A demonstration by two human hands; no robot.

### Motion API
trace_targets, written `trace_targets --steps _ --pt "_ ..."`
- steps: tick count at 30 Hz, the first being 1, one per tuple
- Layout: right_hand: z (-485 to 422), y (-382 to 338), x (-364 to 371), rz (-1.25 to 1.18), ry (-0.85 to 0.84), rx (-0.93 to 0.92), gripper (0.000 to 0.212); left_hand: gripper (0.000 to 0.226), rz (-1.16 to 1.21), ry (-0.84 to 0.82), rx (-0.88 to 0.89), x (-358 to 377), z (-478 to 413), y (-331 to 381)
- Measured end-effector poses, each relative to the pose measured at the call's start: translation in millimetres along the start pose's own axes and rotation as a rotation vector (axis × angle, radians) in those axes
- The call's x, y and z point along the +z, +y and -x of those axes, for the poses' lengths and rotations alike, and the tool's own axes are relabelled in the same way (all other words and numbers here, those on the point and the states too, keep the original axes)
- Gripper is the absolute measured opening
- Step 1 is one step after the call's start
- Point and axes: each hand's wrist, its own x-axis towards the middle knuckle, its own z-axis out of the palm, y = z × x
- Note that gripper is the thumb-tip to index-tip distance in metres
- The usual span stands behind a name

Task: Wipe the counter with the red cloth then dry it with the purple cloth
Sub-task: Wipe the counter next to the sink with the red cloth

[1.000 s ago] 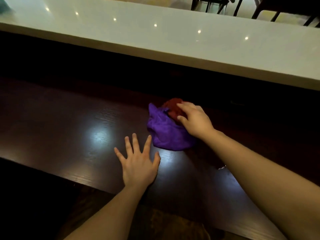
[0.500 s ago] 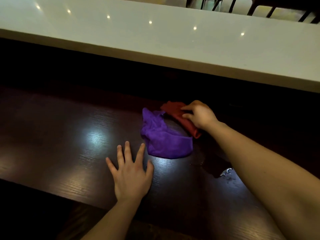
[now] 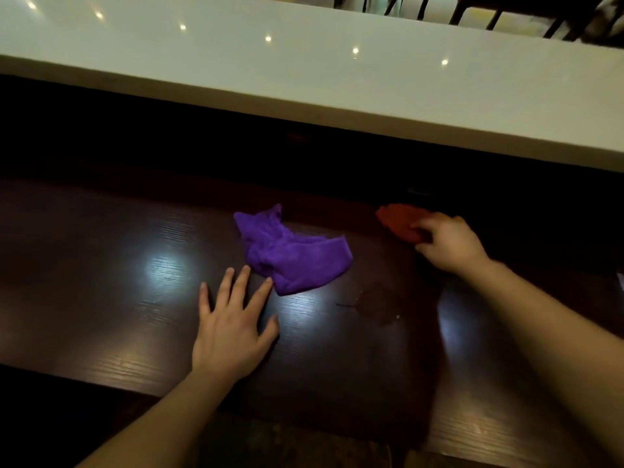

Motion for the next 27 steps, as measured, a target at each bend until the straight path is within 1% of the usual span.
trace_targets --steps 3,5,6,8,10,13,16,19,21,24,25,27 --pt "76 6 18 -0.059 0.011 0.038 0.044 0.064 0.017 0.012 -0.006 0 0 2" --pt "128 0 33 -0.097 0.073 0.048 0.040 0.063 0.020 0.010 -0.015 -1 0 3" --pt "150 -6 41 -0.095 0.115 0.058 0.040 0.063 0.018 0.008 -0.020 -1 0 3" --pt "175 -21 56 -0.051 0.149 0.091 0.047 0.063 0.008 0.002 -0.018 -1 0 3" --pt "176 -34 67 -0.036 0.127 0.090 0.059 0.063 0.001 -0.002 -0.009 -1 0 2" --pt "146 -30 77 -0.006 0.075 0.061 0.065 0.064 -0.004 -0.004 -0.002 0 1 2" --pt "119 -27 73 -0.049 0.101 0.184 0.066 0.063 0.036 0.025 0.025 -2 2 2" --pt "128 -35 78 -0.076 0.124 0.241 0.064 0.056 0.109 0.088 0.144 -4 6 3" --pt "158 -47 91 -0.054 0.140 0.186 0.063 0.052 0.140 0.115 0.191 -4 8 2" --pt "205 -55 106 0.016 0.125 0.045 0.062 0.052 0.137 0.105 0.204 -4 9 2" --pt "204 -49 104 0.033 0.117 0.031 0.062 0.052 0.125 0.096 0.201 -4 9 2" --pt "182 -37 94 0.019 0.115 0.122 0.061 0.052 0.089 0.075 0.201 -3 8 3"
